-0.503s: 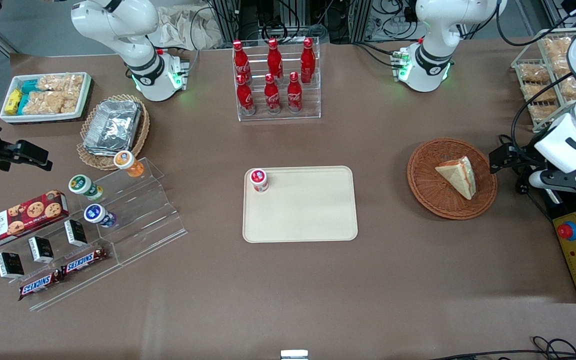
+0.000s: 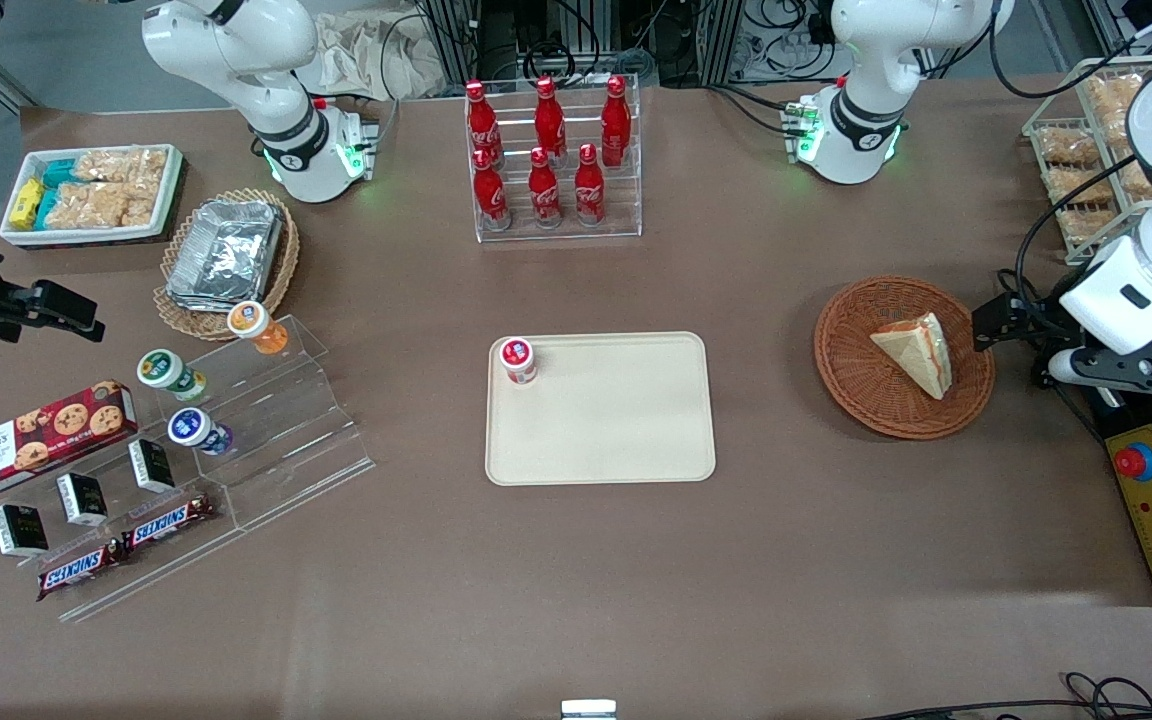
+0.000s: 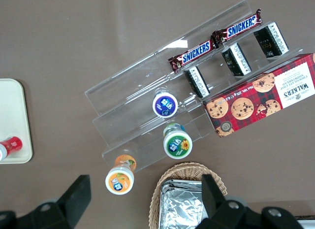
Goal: Place sandwich from basket to tray
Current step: 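Move the left gripper over the wrapped sandwich in the wicker basket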
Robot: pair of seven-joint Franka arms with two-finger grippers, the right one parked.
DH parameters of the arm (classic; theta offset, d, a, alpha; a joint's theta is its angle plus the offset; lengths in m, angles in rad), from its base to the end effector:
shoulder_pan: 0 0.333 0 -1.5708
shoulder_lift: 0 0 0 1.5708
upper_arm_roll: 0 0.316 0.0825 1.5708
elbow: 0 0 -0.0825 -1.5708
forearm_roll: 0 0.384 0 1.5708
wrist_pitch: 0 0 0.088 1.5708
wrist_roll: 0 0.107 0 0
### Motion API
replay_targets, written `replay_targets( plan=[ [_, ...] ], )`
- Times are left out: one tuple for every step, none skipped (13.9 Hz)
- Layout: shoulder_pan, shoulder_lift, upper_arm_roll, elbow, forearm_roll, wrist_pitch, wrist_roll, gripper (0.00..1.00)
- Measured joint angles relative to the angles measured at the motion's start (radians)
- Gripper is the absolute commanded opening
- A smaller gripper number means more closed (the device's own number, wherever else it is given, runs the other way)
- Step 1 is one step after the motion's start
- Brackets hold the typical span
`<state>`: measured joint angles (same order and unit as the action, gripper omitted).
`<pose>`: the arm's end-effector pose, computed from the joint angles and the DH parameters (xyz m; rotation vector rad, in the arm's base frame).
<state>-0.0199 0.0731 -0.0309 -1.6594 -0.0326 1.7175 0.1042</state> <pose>0.5831 -0.0321 0.5535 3.0979 -0.2327 -0.0218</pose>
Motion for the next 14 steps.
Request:
replay_targets(
  plan=[
    [0.0,0.0,0.0,0.0,0.0,0.0,0.0,1.0],
    [0.0,0.0,0.0,0.0,0.0,-0.001,0.0,1.0],
    [0.0,0.0,0.0,0.0,0.0,-0.001,0.0,1.0],
    [0.0,0.0,-0.001,0.0,0.0,-0.001,0.0,1.0],
    [0.0,0.0,-0.002,0.0,0.0,-0.002,0.0,1.0],
    [0.0,0.0,-0.002,0.0,0.0,-0.002,0.0,1.0],
    [-0.001,0.0,-0.003,0.0,0.0,-0.002,0.0,1.0],
    [-0.001,0.0,-0.004,0.0,0.0,-0.002,0.0,1.0],
    [-0.001,0.0,-0.004,0.001,0.0,-0.003,0.0,1.0],
    [-0.001,0.0,-0.004,0.001,0.0,-0.009,0.0,1.0],
    [-0.001,0.0,-0.004,0.002,0.0,-0.021,0.0,1.0],
    [0.0,-0.001,-0.004,0.005,0.0,-0.038,0.0,1.0],
    [0.0,-0.003,-0.004,0.007,0.0,-0.055,0.0,1.0],
    [0.001,-0.005,-0.002,0.009,0.0,-0.069,0.0,1.0]
  ],
)
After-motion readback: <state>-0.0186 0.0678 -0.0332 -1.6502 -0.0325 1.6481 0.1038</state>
